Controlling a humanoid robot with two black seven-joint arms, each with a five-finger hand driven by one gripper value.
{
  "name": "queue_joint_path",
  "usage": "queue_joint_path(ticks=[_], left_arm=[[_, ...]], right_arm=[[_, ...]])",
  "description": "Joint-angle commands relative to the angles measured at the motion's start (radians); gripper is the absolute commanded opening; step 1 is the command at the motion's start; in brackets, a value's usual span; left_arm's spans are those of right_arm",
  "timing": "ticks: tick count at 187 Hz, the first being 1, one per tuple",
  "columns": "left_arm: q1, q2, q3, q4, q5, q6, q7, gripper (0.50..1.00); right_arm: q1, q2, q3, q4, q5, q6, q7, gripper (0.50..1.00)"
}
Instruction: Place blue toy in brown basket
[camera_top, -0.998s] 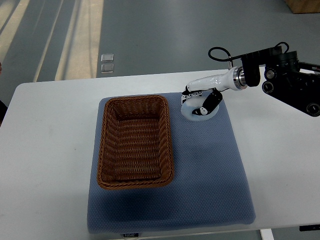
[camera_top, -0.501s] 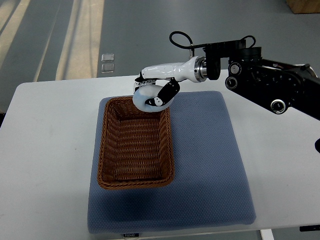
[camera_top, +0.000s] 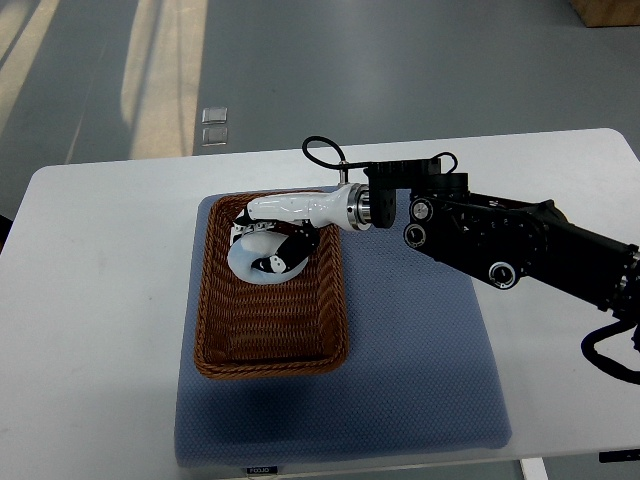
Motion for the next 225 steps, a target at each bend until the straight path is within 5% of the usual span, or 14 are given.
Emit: queue_joint_path(ticks=[1, 13, 36, 50, 80, 122, 225], left_arm=[[0.000, 0.000, 0.000, 0.000, 0.000, 0.000, 0.000, 1.000], [0.000, 0.000, 0.000, 0.000, 0.000, 0.000, 0.000, 1.000], [0.000, 0.000, 0.000, 0.000, 0.000, 0.000, 0.000, 1.000], [0.000, 0.000, 0.000, 0.000, 0.000, 0.000, 0.000, 1.000], [0.000, 0.000, 0.000, 0.000, 0.000, 0.000, 0.000, 1.000], [0.000, 0.000, 0.000, 0.000, 0.000, 0.000, 0.000, 1.000], [0.000, 0.000, 0.000, 0.000, 0.000, 0.000, 0.000, 1.000]], right_arm=[[-0.021, 0.008, 0.000, -0.003, 0.000, -0.017, 0.000, 0.525], [-0.034, 0.011, 0.000, -0.009, 0.000, -0.030, 0.000, 0.552], [-0.051, 0.045, 0.000, -0.029, 0.001, -0.063, 0.000, 0.713], [-0.054, 0.046, 0.000, -0.030, 0.001, -0.069, 0.001, 0.756], [-0.057, 0.046, 0.000, -0.029, 0.003, -0.069, 0.001, 0.762], [-0.058, 0.043, 0.001, -0.029, 0.003, -0.076, 0.004, 0.860], [-0.058, 0.022, 0.345, -0.119, 0.175, -0.092, 0.003, 0.893]])
